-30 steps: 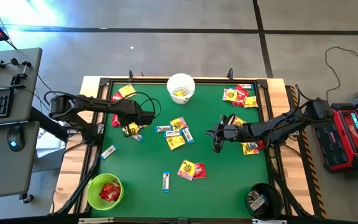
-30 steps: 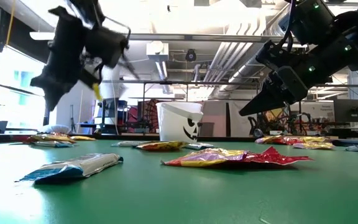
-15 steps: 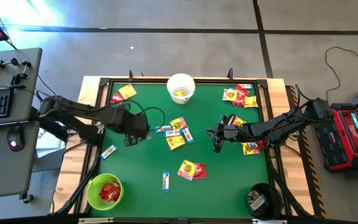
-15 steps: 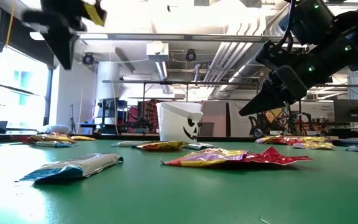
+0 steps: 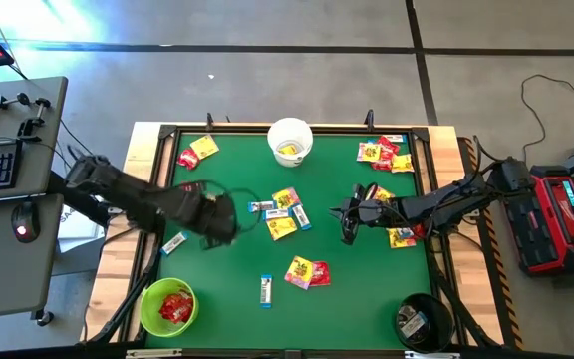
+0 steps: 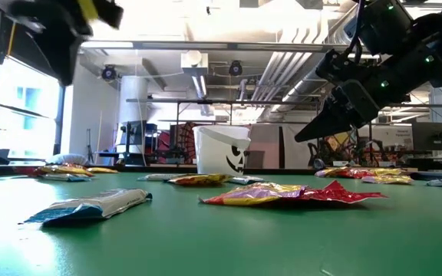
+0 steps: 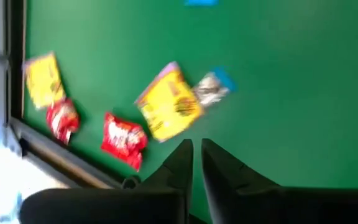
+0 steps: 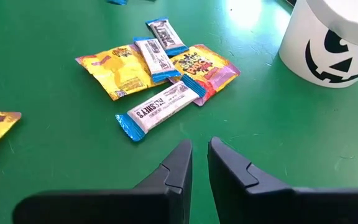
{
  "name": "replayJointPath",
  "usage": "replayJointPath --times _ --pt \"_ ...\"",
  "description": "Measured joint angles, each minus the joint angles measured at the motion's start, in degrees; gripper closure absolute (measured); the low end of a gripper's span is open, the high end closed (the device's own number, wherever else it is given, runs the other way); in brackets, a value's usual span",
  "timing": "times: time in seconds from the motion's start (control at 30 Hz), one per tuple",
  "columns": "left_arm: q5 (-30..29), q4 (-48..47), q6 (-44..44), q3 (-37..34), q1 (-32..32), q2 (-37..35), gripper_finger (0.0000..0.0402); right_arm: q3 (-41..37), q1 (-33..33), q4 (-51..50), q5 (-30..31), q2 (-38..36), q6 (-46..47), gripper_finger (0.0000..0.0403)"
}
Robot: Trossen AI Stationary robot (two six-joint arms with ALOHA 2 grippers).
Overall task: Sort candy by brand, put in halloween buckets
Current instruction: Put the red candy into the green bucket
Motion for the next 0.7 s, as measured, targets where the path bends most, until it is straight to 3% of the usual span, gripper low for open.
replayJointPath --times 0.2,0.43,0.7 --pt "0.7 2.3 5.5 -2.6 15.0 0.6 0.0344 0.0 0.0 0.1 -0.3 0.0 0.0 0.0361" --pt "6.2 11.4 7.4 -9.9 32.4 0.6 0.0308 0.0 0.0 0.0 -0.1 0.0 0.0 0.0361" --pt "7.9 18.5 6.1 -18.0 42.2 0.6 0.0261 0.0 0.0 0.0 -0.1 0.0 0.0 0.0361"
